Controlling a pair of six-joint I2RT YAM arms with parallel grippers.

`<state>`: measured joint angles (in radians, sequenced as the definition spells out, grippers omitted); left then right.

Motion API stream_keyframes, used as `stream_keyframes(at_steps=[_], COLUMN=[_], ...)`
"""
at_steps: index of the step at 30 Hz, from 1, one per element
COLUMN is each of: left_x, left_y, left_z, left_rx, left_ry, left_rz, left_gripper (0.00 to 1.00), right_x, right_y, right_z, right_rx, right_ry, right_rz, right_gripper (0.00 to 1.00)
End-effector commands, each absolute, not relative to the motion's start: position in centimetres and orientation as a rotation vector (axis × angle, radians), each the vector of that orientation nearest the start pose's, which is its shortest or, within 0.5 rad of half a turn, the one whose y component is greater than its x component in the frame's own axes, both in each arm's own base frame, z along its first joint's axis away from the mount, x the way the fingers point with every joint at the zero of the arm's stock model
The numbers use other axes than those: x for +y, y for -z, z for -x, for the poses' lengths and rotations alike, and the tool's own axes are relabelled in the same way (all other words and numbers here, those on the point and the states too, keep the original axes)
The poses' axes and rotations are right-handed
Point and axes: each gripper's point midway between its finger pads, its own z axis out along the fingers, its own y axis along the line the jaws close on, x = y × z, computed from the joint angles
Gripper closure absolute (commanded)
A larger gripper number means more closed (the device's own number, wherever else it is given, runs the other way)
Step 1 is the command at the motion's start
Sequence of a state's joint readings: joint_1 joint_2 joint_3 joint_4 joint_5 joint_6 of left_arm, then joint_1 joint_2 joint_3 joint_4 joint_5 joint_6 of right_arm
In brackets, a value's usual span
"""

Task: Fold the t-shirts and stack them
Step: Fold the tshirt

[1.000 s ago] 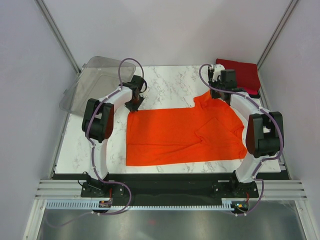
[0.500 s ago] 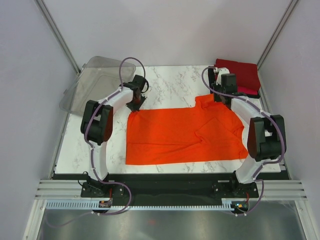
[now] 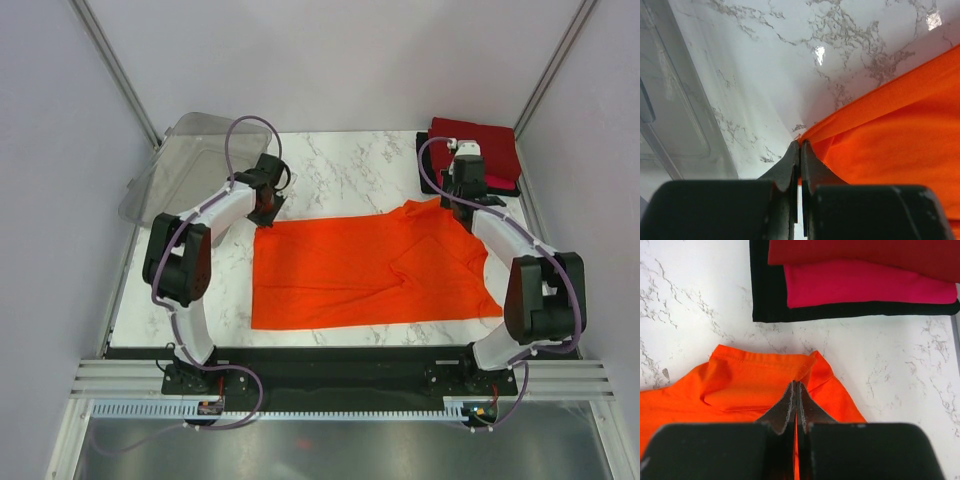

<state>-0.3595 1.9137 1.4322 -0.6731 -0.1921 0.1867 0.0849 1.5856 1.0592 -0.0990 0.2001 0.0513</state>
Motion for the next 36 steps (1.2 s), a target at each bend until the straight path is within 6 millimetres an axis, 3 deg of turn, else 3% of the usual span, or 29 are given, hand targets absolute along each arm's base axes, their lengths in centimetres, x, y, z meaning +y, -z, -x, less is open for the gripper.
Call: stream_keyframes(at_steps=[1, 8, 15, 22, 26, 29, 36], left_x=[-10.8, -10.7, -11.4, -12.6, -13.1, -12.1, -10.8], left_y=[-8.6, -8.3, -9.5, -9.5, -10.0, -9.8, -9.3], left_z=[-40.3, -38.8, -37.3, -35.3, -34.6, -34.0, -32.6], left_rx=[2.559, 2.581, 2.574, 2.572, 2.557, 2.564, 2.593], left_ry=[-0.187, -0.167, -0.148, -0.151, -0.165, -0.238, -0.283], left_rz=[-0.584, -0.552, -0.531, -0.567, -0.58, -0.575, -0.498], left_gripper=[0.98, 0.98, 0.98, 0.98, 0.98, 0.98, 0.98], right_x=[-0.2, -1.5, -3.3, -2.0, -2.5, -2.3, -4.5], right_y=[-16.0, -16.1, -17.0, -17.3, -16.1, -15.8, -15.3], right_z=[-44.0, -41.4, -38.9, -37.0, -34.9, -33.9, -31.8], right_rx=[2.08, 2.067, 2.048, 2.044, 2.041, 2.029, 2.006], right_ry=[0.149, 0.183, 0.15, 0.019, 0.031, -0.003, 0.039], right_rz=[-0.173, -0.242, -0.376, -0.428, -0.514, -0.566, -0.738], right_gripper=[1.0, 1.0, 1.0, 1.0, 1.0, 1.0, 1.0])
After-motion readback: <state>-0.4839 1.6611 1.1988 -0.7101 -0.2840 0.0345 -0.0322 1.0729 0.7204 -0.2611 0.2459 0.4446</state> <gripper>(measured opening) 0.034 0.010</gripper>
